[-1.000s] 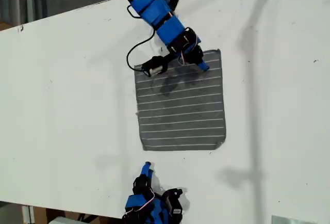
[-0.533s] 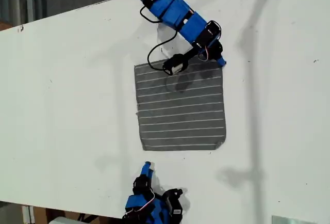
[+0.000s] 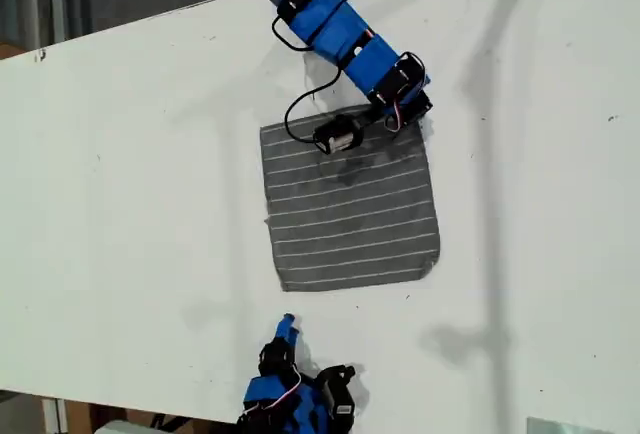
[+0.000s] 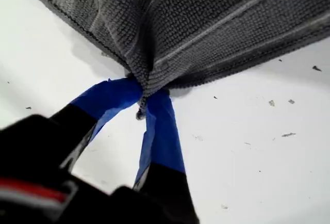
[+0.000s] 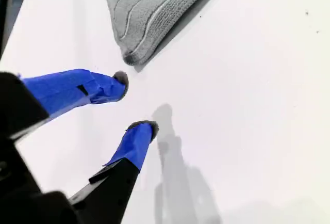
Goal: Grasp corners of a square towel and fold twice.
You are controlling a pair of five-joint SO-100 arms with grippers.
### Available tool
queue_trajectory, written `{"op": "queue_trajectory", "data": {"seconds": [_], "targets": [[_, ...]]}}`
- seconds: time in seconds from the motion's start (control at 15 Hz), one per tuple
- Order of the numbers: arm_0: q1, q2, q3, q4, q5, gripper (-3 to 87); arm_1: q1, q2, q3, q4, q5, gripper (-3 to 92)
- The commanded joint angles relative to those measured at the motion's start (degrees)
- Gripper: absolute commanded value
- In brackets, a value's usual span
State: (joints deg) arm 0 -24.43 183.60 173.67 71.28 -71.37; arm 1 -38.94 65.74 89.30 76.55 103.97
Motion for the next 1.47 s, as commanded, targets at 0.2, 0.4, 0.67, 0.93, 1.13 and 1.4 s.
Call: {"op": "queue_trajectory", "data": {"seconds": [0.2, 0.4, 0.67, 0.93, 1.13, 1.4], "targets": [[30.23, -63.54, -47.55, 3.34, -23.2, 12.6, 2.11, -0.7, 0.0, 1.05, -1.93, -0.1], [41.48, -111.62, -97.47, 20.57, -28.74, 19.2, 0.62, -2.02, 0.0, 0.79, -1.23, -0.1], [48.34, -118.21, -106.08, 13.27, -32.08, 21.7, -0.18, -3.16, 0.09, 0.18, -0.62, -0.1], [53.35, -123.84, -112.94, 11.95, -36.21, 22.3, -0.44, -4.13, 0.09, -0.26, -0.44, -0.1], [55.11, -128.5, -116.1, 7.38, -36.21, 22.2, -0.53, -3.87, 0.0, 0.0, -0.44, -0.1], [55.55, -133.15, -119.97, 3.25, -34.45, 21.7, -0.26, -3.96, -0.62, 0.26, -0.53, -0.1]]}}
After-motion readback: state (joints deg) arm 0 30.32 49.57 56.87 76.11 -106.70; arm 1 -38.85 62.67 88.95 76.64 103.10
